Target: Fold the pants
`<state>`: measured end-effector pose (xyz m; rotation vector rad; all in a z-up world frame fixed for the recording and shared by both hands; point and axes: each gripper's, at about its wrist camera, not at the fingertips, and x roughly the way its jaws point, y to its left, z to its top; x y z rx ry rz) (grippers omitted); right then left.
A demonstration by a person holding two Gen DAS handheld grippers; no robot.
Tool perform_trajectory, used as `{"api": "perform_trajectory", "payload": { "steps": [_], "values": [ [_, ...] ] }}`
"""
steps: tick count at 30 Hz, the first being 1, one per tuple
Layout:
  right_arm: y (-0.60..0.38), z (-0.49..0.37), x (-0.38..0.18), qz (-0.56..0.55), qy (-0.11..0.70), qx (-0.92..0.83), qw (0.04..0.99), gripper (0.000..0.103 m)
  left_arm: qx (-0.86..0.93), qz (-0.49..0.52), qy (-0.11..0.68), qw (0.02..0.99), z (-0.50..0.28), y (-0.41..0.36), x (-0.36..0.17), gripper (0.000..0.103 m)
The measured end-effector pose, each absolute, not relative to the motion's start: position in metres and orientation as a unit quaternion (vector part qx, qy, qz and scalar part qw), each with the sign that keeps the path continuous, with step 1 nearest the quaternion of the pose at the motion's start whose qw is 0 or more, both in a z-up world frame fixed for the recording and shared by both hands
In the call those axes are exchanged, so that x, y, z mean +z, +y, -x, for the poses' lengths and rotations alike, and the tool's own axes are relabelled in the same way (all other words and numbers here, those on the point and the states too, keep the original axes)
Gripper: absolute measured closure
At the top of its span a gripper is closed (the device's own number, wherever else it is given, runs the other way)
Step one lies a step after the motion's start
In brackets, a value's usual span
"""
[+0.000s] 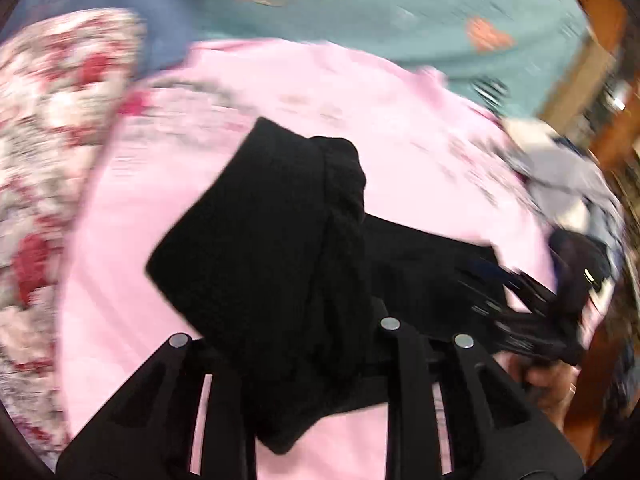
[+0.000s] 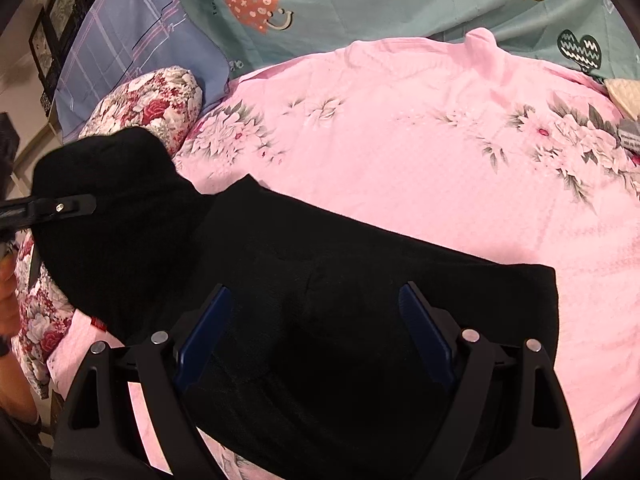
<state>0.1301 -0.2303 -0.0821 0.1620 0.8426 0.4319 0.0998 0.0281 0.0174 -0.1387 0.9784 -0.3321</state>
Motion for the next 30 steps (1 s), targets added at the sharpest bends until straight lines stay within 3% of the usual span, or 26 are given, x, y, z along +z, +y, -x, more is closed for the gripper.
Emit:
{"api": "perform_trajectory", "payload": {
  "steps": [2,3,4,8,12,13,21,30],
  "values": [
    [-0.240,-0.133,-0.082,-0.097,0.406,0.200,0.886,0.017,-0.176,0.053,0.487,0.854,-0.101,-0.004,0.003,0.062],
    [-0.245,-0.134,-0.082,-0.108,0.407,0.197,0.885,0.017,-0.174,0.053,0.502,0.845,-0.104,-0.019,-0.011,0.031],
    [-0.251,-0.135,-0.082,-0.118,0.407,0.194,0.885,0.017,-0.175,0.058,0.512,0.839,-0.106,-0.027,-0.022,0.021],
    [-0.272,-0.139,-0.087,-0.139,0.413,0.163,0.885,0.016,-0.206,0.071,0.544,0.810,-0.109,-0.045,-0.050,0.020],
    [-0.283,-0.142,-0.092,-0.155,0.420,0.152,0.881,0.016,-0.198,0.055,0.510,0.835,-0.095,-0.028,-0.022,0.019],
    [-0.283,-0.141,-0.092,-0.156,0.420,0.152,0.881,0.016,-0.192,0.059,0.498,0.844,-0.092,-0.017,-0.013,0.015],
    [-0.274,-0.141,-0.093,-0.152,0.420,0.157,0.881,0.010,-0.147,0.151,0.438,0.874,-0.088,0.060,0.018,0.007],
    [-0.278,-0.134,-0.100,-0.223,0.438,0.178,0.853,0.010,-0.116,0.068,0.542,0.829,-0.115,0.030,-0.087,0.007]
  ]
}}
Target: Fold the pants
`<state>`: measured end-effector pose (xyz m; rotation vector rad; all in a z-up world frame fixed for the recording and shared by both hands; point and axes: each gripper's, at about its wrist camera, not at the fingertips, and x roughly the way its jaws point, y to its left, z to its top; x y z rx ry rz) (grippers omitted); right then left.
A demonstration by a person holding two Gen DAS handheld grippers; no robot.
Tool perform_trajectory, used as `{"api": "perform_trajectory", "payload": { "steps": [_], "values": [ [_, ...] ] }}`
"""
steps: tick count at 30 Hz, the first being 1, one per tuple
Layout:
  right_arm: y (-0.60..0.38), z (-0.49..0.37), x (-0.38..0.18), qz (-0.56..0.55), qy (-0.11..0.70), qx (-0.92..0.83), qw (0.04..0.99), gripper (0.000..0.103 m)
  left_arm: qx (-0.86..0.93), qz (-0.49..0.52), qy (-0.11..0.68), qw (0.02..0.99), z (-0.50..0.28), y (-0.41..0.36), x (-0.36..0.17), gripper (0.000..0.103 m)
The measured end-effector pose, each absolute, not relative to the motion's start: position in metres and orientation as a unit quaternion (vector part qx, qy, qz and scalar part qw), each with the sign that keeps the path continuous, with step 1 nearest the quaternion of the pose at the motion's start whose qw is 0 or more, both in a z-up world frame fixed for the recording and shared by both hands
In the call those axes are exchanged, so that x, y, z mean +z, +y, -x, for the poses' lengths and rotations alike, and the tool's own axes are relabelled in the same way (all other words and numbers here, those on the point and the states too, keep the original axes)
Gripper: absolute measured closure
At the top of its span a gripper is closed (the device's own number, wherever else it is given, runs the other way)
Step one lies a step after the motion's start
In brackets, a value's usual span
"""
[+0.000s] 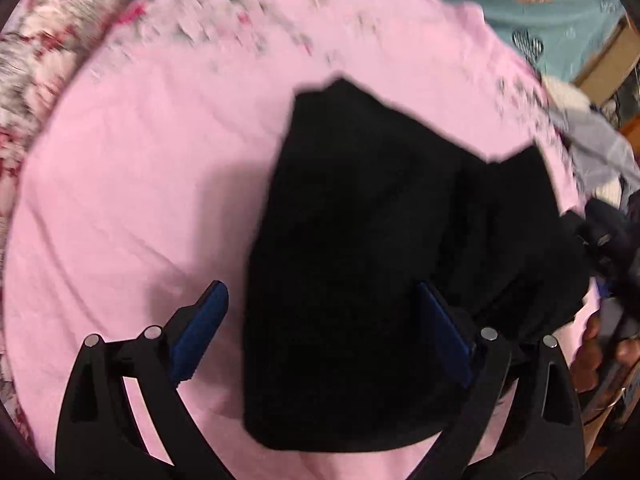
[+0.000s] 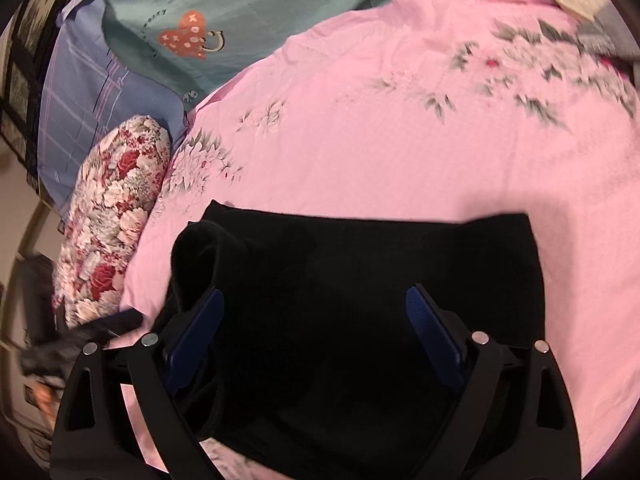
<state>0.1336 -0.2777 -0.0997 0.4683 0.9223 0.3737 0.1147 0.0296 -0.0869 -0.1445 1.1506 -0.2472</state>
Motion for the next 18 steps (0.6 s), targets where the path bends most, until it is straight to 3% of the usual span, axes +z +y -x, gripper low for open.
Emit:
{"api": "perform_trajectory", "payload": {
  "steps": [4,6,13,14,15,16,17,18],
  "values": [
    [-0.287,-0.111,-0.092,-0.287,0.427,0.197,0.834,0.010,-0.108,0.022,0.526,0.843,-0.107,0.012,-0.097,0.005],
    [-0.283,-0.104,-0.084,-0.296,0.423,0.209,0.830,0.003,-0.108,0.015,0.523,0.845,-0.108,0.011,-0.099,0.003],
    [-0.205,-0.107,-0.086,-0.202,0.493,0.225,0.816,0.005,-0.109,0.027,0.530,0.840,-0.111,0.017,-0.096,0.003],
    [-0.191,-0.107,-0.086,-0.176,0.493,0.225,0.822,0.021,-0.109,0.033,0.534,0.838,-0.112,0.019,-0.095,0.003],
    [-0.178,-0.108,-0.086,-0.148,0.494,0.220,0.828,0.050,-0.110,0.038,0.536,0.836,-0.112,0.022,-0.095,0.003],
    [-0.173,-0.109,-0.087,-0.135,0.496,0.212,0.831,0.065,-0.113,0.047,0.541,0.832,-0.113,0.027,-0.094,0.003],
    [-0.172,-0.111,-0.089,-0.131,0.497,0.205,0.833,0.075,-0.116,0.059,0.543,0.829,-0.114,0.033,-0.092,0.003],
    [-0.173,-0.112,-0.090,-0.135,0.495,0.204,0.834,0.079,-0.115,0.074,0.540,0.831,-0.113,0.041,-0.089,0.003]
  ]
}}
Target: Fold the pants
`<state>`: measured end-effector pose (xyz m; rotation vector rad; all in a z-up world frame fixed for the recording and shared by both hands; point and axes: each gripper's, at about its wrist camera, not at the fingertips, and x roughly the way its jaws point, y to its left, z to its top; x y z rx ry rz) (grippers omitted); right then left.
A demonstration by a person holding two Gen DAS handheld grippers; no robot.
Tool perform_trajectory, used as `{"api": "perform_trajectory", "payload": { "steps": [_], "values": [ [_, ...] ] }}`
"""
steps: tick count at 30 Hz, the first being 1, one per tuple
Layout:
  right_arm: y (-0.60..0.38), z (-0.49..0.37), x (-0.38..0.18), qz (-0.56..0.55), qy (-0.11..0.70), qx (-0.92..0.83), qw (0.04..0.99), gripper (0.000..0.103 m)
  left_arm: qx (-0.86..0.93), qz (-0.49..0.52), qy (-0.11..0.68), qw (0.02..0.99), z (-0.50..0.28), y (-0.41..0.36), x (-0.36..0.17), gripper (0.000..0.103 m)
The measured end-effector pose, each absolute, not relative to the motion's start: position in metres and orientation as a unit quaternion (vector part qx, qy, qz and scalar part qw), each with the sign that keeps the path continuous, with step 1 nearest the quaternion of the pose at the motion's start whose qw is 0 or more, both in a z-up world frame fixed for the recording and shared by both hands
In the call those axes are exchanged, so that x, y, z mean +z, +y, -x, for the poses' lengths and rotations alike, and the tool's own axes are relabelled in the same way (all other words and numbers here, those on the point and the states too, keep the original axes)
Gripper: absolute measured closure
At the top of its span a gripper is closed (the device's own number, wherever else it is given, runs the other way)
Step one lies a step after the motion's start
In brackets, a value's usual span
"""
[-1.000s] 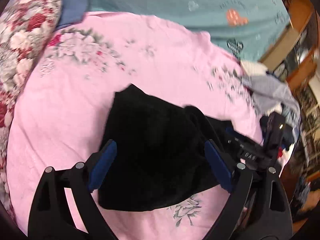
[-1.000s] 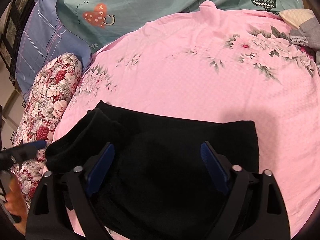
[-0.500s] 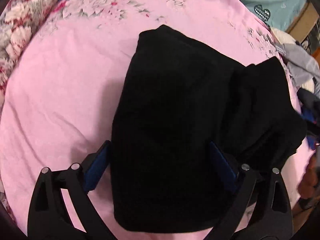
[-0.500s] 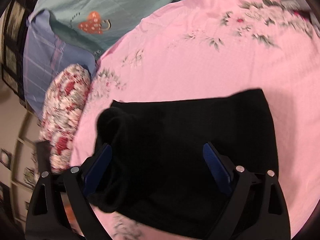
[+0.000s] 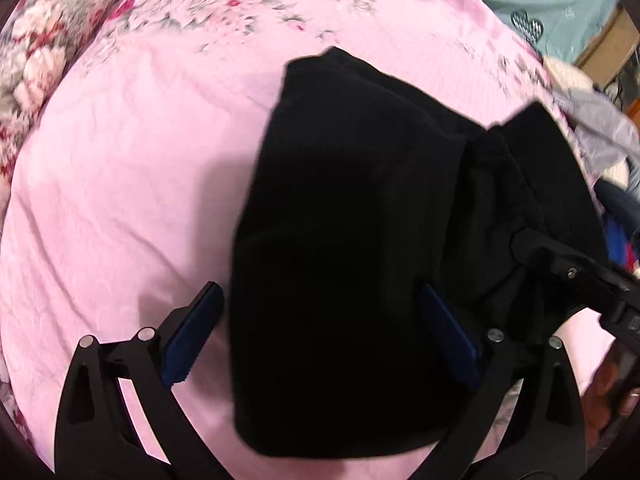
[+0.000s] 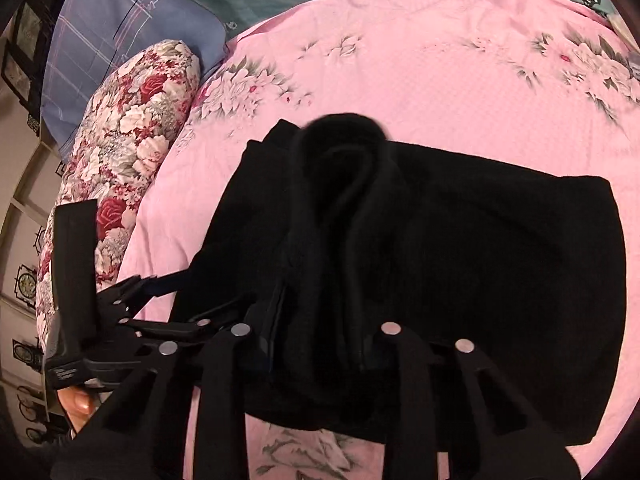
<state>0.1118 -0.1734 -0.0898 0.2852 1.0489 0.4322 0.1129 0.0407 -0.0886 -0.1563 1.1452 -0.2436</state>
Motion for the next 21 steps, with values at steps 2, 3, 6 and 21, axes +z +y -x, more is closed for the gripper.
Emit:
{"api": "perform_trajectory", "payload": {
  "steps": [2,3,6,21],
  "values": [
    [-0.177,-0.109,-0.085,-0.139,0.488,0.205,0.837,0.082,-0.093,0.104,0.517,0.844,-0.109,0.063,-0.075,0.003],
    [-0.178,-0.104,-0.076,-0.136,0.474,0.216,0.843,0.083,-0.081,0.113,0.508,0.850,-0.107,0.072,-0.069,0.003],
    [-0.175,-0.082,-0.034,-0.130,0.411,0.280,0.858,0.083,-0.059,0.143,0.485,0.861,-0.106,0.097,-0.051,0.003],
    [-0.365,-0.099,-0.127,-0.276,0.474,0.163,0.820,0.065,-0.097,0.051,0.531,0.840,-0.116,0.013,-0.081,0.003]
  ]
}}
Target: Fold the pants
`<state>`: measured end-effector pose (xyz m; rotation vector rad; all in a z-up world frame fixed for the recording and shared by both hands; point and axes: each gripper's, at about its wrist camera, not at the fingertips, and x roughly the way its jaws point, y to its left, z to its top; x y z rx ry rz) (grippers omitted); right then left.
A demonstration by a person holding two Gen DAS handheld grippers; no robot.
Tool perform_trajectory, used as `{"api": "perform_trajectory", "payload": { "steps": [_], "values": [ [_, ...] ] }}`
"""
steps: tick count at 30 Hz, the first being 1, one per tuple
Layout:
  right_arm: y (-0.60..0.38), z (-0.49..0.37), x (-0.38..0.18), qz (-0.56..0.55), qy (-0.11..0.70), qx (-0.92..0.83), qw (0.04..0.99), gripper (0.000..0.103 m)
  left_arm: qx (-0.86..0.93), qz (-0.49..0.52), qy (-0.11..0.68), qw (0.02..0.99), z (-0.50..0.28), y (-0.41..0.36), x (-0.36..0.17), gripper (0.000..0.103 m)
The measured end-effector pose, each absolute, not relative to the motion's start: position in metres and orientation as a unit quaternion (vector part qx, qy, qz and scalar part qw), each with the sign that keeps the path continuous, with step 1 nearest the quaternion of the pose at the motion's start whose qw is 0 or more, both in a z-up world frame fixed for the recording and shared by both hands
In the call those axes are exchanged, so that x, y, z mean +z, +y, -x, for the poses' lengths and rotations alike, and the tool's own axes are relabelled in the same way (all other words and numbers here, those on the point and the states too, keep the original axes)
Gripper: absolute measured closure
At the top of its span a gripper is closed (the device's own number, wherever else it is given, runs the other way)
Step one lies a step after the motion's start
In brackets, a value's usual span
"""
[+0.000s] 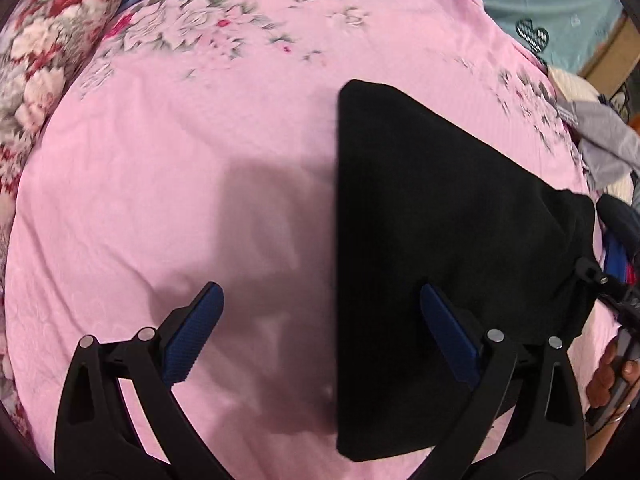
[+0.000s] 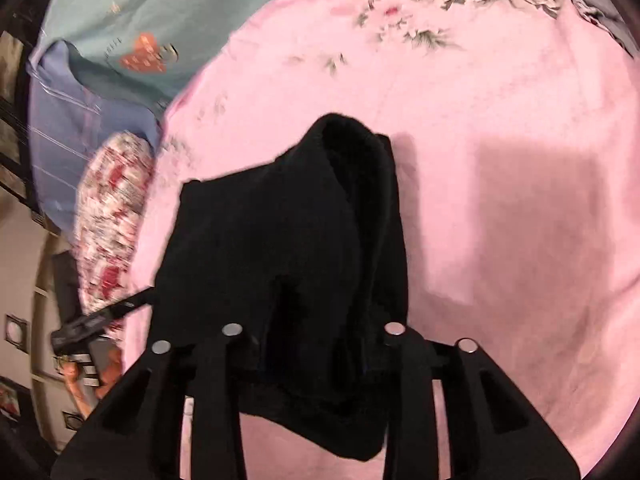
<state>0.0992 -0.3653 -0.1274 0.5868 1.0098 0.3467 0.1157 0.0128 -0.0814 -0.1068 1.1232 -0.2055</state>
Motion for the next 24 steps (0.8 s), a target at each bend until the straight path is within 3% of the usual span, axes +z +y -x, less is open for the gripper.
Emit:
{"api": "perform_trajectory", "payload": {
  "steps": [1,2,3,5,8,9,10,11,12,13,14,16,19,21,23,24],
  "values": [
    [-0.366,-0.094,-0.118,-0.262,0.462,0.159,0.833,0.063,-0.094,0.048,0.531,0.841,-0.116,0.012,-0.081,0.003],
    [-0.366,-0.091,-0.111,-0.253,0.452,0.159,0.841,0.052,-0.090,0.051,0.531,0.841,-0.118,0.013,-0.080,0.003],
    [-0.364,-0.092,-0.107,-0.249,0.445,0.164,0.844,0.034,-0.089,0.056,0.532,0.840,-0.119,0.016,-0.080,0.003],
    [-0.364,-0.096,-0.097,-0.251,0.431,0.172,0.849,0.028,-0.082,0.074,0.533,0.839,-0.122,0.022,-0.078,0.003],
    [-0.363,-0.110,-0.098,-0.240,0.441,0.154,0.851,0.028,-0.074,0.082,0.536,0.837,-0.125,0.026,-0.078,0.003],
    [-0.362,-0.116,-0.102,-0.237,0.450,0.140,0.850,0.033,-0.072,0.083,0.537,0.836,-0.126,0.025,-0.078,0.003],
    [-0.363,-0.125,-0.106,-0.239,0.460,0.125,0.846,0.039,-0.072,0.086,0.539,0.835,-0.126,0.025,-0.079,0.003],
    [-0.363,-0.130,-0.109,-0.240,0.467,0.115,0.843,0.060,-0.073,0.089,0.540,0.834,-0.127,0.025,-0.079,0.003],
    [-0.365,-0.135,-0.113,-0.246,0.472,0.107,0.840,0.073,-0.072,0.091,0.540,0.834,-0.127,0.025,-0.078,0.003],
    [-0.368,-0.134,-0.111,-0.252,0.469,0.108,0.839,0.076,-0.072,0.092,0.538,0.835,-0.127,0.025,-0.077,0.003],
    [-0.370,-0.128,-0.104,-0.255,0.453,0.117,0.846,0.089,-0.072,0.092,0.535,0.837,-0.128,0.025,-0.076,0.003],
    [-0.374,-0.115,-0.087,-0.255,0.421,0.132,0.861,0.093,-0.066,0.089,0.533,0.839,-0.131,0.024,-0.077,0.003],
    [-0.387,-0.113,-0.103,-0.250,0.449,0.098,0.852,0.090,-0.062,0.085,0.549,0.829,-0.141,0.019,-0.085,0.003],
    [-0.389,-0.110,-0.114,-0.225,0.470,0.061,0.851,0.069,-0.067,0.090,0.552,0.826,-0.141,0.018,-0.086,0.003],
    [-0.388,-0.094,-0.106,-0.219,0.453,0.069,0.862,0.069,-0.074,0.099,0.542,0.831,-0.135,0.021,-0.080,0.003],
    [-0.385,-0.082,-0.097,-0.220,0.439,0.088,0.867,0.060,-0.074,0.101,0.540,0.833,-0.133,0.023,-0.078,0.003]
  ]
}}
